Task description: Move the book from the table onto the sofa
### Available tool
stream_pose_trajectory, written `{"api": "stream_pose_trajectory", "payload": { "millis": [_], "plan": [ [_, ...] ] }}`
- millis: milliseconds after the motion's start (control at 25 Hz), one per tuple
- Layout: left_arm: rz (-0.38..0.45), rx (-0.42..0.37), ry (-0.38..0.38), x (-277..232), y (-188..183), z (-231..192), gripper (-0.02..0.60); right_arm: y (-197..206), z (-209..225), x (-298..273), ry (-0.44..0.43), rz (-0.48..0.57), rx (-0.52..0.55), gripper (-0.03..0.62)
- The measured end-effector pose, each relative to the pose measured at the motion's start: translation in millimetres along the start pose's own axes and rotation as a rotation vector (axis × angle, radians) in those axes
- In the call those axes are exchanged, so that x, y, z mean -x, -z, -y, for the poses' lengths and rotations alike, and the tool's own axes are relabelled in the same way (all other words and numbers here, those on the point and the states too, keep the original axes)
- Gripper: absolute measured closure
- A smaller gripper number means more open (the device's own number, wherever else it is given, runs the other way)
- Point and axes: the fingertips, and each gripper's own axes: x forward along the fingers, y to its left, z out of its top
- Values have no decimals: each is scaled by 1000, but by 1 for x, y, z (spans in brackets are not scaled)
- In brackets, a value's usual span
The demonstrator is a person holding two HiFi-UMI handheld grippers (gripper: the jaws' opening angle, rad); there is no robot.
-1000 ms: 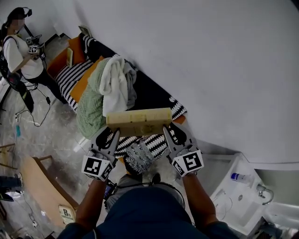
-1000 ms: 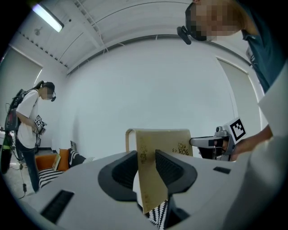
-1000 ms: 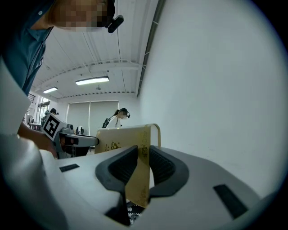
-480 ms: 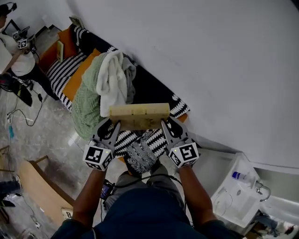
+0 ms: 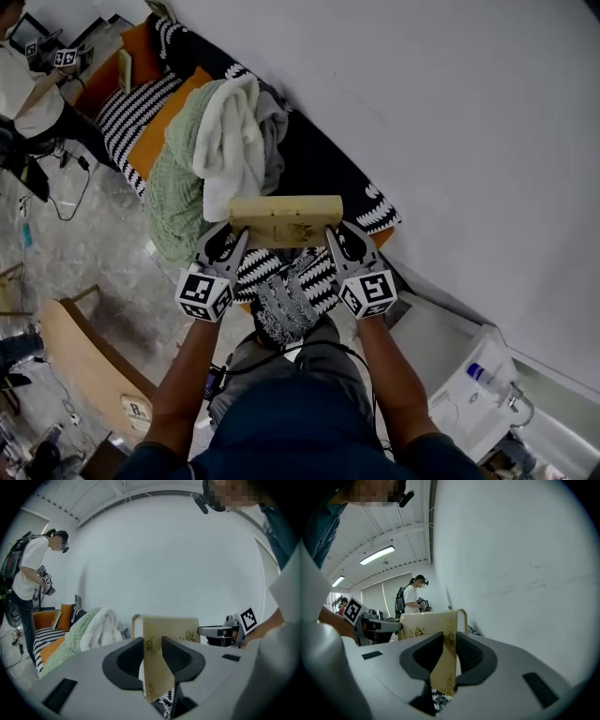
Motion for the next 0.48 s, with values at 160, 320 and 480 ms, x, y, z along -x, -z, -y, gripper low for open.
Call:
{"api": "stream_pose_trajectory", "payload": {
  "millis": [160, 320, 480],
  "plan": [
    [-17, 38, -20, -26, 30, -20, 462, 33, 19, -29, -23, -53, -16, 505],
    [-69, 90, -53, -48, 67, -38, 463, 72, 35, -57, -41, -118, -34, 505],
    [-116, 132, -83, -65, 102, -57, 463, 108, 45, -83, -54, -174, -57, 505]
  ]
}}
